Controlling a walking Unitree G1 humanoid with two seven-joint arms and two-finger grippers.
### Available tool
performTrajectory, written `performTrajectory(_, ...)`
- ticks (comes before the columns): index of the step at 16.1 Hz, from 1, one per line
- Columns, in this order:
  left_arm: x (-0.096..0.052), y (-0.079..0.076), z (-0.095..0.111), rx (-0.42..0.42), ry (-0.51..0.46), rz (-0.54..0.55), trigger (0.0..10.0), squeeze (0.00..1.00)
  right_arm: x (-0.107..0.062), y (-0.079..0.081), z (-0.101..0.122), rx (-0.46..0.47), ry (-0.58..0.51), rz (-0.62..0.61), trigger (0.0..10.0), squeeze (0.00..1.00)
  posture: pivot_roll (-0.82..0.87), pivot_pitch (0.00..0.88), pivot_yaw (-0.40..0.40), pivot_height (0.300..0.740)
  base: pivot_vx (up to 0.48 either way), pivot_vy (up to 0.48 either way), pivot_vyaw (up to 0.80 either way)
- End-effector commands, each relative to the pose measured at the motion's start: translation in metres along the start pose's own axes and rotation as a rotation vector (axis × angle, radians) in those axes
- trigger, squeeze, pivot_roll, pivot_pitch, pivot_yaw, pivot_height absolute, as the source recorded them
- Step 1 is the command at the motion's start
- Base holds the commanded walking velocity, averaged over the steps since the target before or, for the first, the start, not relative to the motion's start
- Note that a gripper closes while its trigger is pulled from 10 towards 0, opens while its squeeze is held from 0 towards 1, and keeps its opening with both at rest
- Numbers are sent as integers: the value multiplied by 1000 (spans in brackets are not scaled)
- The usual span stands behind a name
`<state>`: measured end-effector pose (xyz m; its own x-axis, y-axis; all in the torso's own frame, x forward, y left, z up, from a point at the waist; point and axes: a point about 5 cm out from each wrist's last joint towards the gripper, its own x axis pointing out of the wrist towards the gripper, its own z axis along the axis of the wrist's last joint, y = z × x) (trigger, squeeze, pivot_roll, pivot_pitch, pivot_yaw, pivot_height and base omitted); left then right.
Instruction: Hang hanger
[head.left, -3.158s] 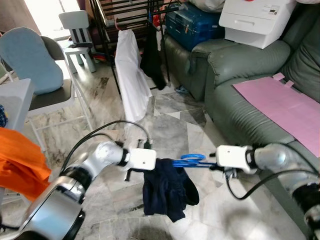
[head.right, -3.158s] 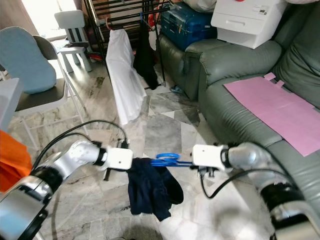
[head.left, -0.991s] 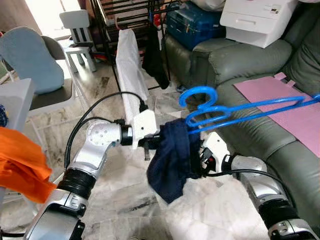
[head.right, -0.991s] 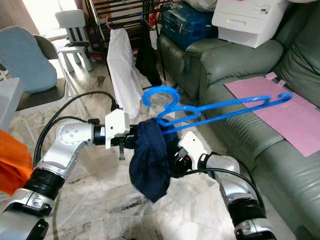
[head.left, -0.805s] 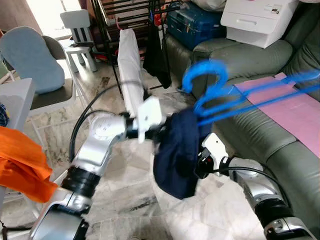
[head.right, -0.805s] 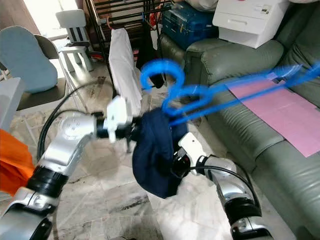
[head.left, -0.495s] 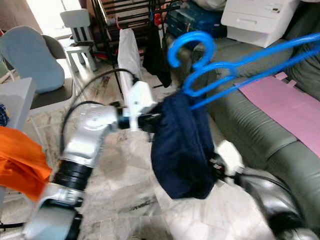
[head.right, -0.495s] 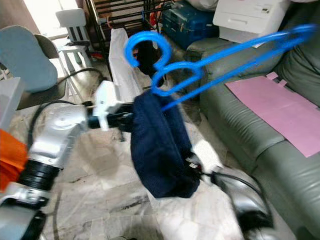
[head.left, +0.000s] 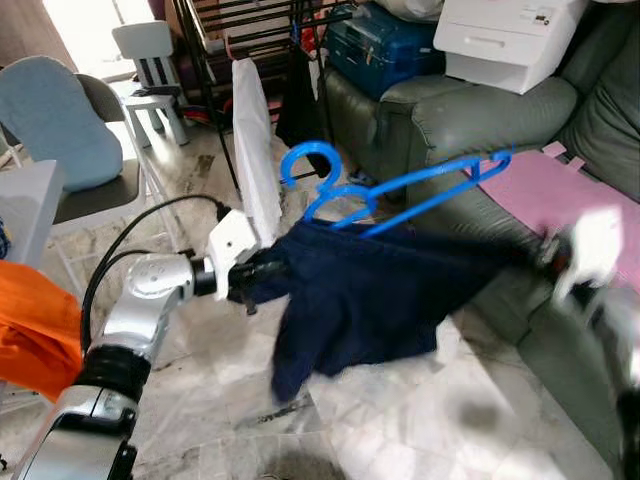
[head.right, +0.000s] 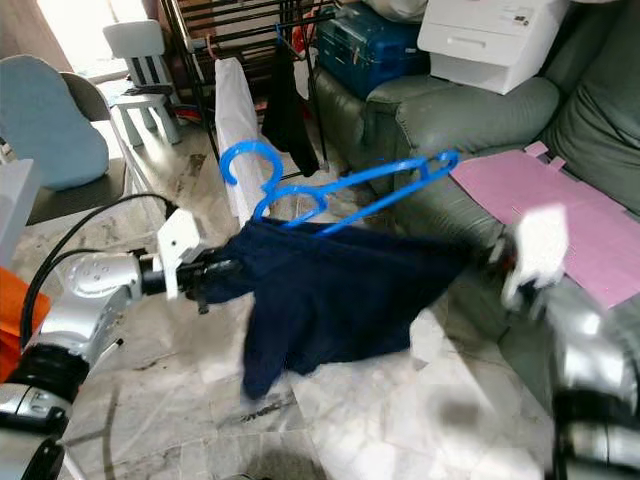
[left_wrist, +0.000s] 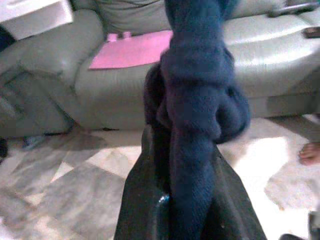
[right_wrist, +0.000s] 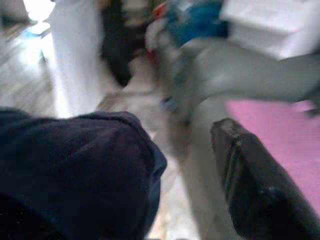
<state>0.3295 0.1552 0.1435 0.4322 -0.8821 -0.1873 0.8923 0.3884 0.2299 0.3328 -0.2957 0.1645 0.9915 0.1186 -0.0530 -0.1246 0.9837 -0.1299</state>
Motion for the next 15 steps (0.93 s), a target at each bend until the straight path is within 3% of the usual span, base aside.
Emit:
performTrajectory(1,-15,5,3,-14,-20,20,0,0,-4,-24,10,42,3,-138,0,0,-249,0,87,740,0,0,0)
performTrajectory(5,-9,-12,-7,-12,17,-104,0,0,23,-8,34,32,-30,-116,0,0,-232,0,74,740,0,0,0)
performTrajectory(7,-11,-19,-29,-50,95,-117,0,0,30,-4,49,21,-57,-106,0,0,-235,0,72,740,0,0,0)
performTrajectory(12,-6,-22,-56,-117,184,-37,0,0,32,-3,57,8,-75,-89,0,0,-257,0,84,740,0,0,0)
performTrajectory(15,6,-25,-70,-111,262,53,0,0,36,11,63,-17,-97,-41,0,0,-275,0,99,740,0,0,0)
